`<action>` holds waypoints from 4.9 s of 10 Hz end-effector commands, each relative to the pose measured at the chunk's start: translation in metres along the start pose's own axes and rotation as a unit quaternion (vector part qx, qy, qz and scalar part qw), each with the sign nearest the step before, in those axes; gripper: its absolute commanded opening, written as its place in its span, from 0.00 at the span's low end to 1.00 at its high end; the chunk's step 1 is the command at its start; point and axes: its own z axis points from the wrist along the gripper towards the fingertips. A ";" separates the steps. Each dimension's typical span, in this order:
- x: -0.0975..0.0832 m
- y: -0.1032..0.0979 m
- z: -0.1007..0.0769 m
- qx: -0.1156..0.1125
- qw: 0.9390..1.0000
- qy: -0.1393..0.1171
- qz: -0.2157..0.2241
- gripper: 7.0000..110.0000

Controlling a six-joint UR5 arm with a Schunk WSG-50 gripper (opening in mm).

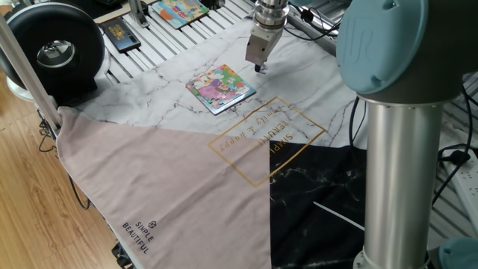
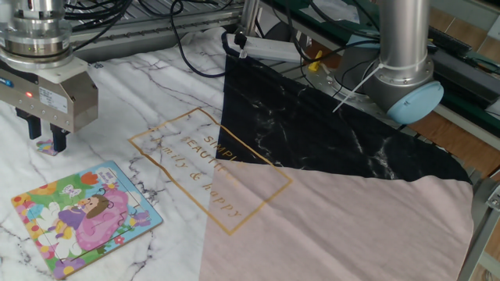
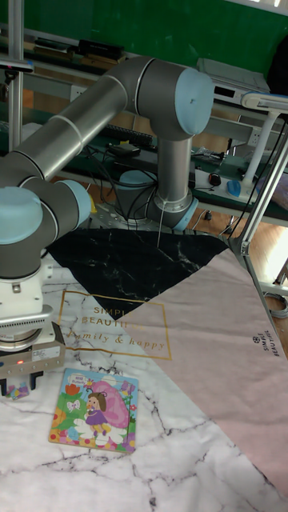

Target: Assemble one piece of a puzzle

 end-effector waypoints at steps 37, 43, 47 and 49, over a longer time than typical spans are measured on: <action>0.006 0.005 0.000 -0.018 1.000 0.013 -0.010 0.57; 0.003 -0.003 0.003 -0.004 1.000 0.018 -0.001 0.36; 0.004 -0.002 0.006 -0.007 1.000 0.022 0.003 0.36; 0.003 0.000 0.006 -0.012 1.000 0.020 0.002 0.36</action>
